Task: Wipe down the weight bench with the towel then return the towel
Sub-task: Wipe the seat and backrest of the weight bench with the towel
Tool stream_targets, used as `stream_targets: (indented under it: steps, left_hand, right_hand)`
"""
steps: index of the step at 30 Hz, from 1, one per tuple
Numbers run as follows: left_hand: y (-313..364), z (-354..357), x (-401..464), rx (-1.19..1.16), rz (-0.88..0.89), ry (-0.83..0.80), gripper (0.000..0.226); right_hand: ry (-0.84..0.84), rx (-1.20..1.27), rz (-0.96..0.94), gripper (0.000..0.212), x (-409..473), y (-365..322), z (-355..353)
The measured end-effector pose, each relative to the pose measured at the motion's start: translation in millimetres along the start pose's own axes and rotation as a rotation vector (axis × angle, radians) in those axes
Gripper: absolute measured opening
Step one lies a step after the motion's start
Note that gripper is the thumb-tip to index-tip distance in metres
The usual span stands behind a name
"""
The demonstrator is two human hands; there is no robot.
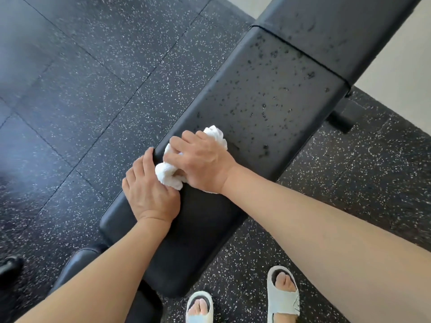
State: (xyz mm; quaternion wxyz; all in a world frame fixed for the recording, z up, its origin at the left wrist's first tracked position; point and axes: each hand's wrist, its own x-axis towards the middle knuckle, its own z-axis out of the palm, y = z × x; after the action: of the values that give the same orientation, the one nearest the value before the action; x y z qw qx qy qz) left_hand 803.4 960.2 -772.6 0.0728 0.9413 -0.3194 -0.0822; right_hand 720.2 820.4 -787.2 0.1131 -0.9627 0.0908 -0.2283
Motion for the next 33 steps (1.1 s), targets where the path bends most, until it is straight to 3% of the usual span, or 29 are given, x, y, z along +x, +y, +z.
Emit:
stream_targets:
  steps: [2,8,14,21,28,33]
  left_hand:
    - [-2,2,0,-0.005,0.007,0.001,0.072]
    - [-4,7,0,-0.017,0.005,0.03,0.059]
    - [-4,5,-1,-0.012,0.014,0.045,0.061]
    - [-5,5,-1,-0.042,0.044,0.057,0.053]
    - [-6,6,-1,-0.042,0.047,0.054,0.052]
    - [-5,7,-1,-0.04,0.052,0.07,0.051]
  right_hand:
    - [0.019,-0.01,0.059,0.02,-4,-6,1]
    - [0.167,-0.009,0.519,0.015,-47,-49,-6]
    - [0.252,-0.019,0.766,0.023,-100,-109,-21]
    - [0.541,0.269,1.229,0.027,-130,-191,0]
    - [0.831,0.44,1.356,0.017,-124,-227,19]
    - [0.911,0.476,1.324,0.017,-121,-168,12]
